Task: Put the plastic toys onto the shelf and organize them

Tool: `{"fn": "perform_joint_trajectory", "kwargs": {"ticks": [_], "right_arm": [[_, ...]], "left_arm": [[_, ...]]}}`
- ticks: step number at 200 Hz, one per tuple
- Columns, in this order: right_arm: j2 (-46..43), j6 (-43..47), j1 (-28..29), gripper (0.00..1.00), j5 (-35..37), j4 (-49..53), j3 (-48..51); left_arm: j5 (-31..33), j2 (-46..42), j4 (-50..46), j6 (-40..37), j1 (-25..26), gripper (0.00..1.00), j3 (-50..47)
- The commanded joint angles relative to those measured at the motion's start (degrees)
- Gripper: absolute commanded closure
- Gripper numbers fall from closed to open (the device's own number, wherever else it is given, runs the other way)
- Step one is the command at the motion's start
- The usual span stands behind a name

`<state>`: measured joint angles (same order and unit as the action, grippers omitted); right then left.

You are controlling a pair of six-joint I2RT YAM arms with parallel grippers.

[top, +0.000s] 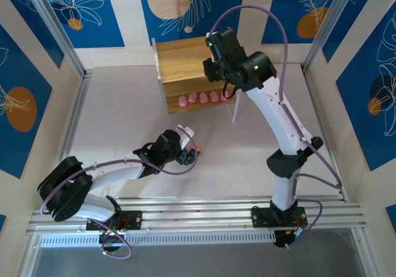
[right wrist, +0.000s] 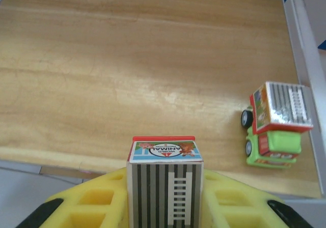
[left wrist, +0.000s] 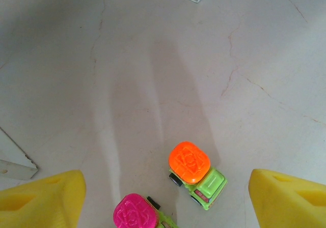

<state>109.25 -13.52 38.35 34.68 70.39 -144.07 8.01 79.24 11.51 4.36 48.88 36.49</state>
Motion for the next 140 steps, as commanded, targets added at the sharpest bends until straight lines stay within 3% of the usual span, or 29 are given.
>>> {"fn": "perform_joint_trajectory", "kwargs": {"ticks": [1, 140], "right_arm": [[2.9, 2.5, -1.8, 0.71, 0.0, 3.3, -5.9], [6.7, 2.5, -5.4, 0.68, -4.0, 1.7, -8.5]], "left_arm": [[1.0, 0.0, -0.2, -0.5, 0.4, 0.17, 1.5], [1.2, -0.1, -0.4, -0.5, 0.3, 0.17, 1.7]]}}
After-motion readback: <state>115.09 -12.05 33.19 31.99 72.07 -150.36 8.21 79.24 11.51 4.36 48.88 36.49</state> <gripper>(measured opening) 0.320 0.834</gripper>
